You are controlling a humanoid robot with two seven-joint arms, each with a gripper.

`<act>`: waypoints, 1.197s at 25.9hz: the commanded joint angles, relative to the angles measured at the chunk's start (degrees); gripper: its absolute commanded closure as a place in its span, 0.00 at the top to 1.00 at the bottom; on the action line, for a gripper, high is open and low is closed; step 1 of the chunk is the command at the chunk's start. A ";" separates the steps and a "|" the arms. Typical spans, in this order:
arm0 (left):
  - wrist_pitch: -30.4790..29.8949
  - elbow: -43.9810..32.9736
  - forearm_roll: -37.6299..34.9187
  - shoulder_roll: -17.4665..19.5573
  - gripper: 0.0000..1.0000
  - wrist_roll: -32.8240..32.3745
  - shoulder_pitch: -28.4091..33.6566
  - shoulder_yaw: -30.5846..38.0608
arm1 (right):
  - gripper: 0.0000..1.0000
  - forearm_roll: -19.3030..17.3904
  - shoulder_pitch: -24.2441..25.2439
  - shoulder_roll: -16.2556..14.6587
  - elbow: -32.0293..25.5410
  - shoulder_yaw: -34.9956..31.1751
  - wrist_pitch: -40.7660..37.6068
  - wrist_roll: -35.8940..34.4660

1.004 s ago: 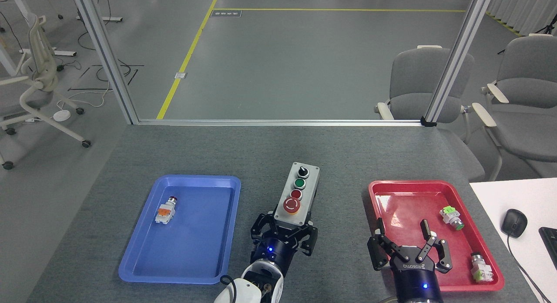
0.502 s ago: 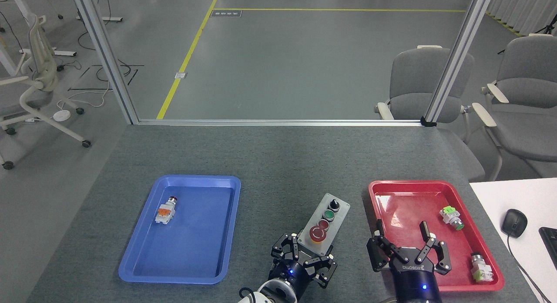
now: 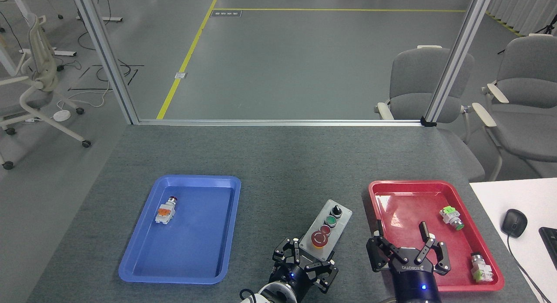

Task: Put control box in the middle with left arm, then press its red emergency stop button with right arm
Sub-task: 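Lower the control box onto the table between the trays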

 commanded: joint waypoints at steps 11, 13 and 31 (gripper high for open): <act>0.80 1.10 0.28 0.09 0.86 -0.66 -0.50 0.00 | 0.99 0.00 0.08 0.20 0.17 0.05 -0.03 -0.02; 0.80 1.01 0.28 0.09 0.89 -0.66 -0.50 0.09 | 0.99 0.00 0.08 0.29 0.09 -0.03 -0.03 -0.02; 0.27 -4.44 0.19 3.69 0.99 -0.30 2.92 0.79 | 0.98 0.18 0.16 0.47 0.18 0.32 -0.12 -0.11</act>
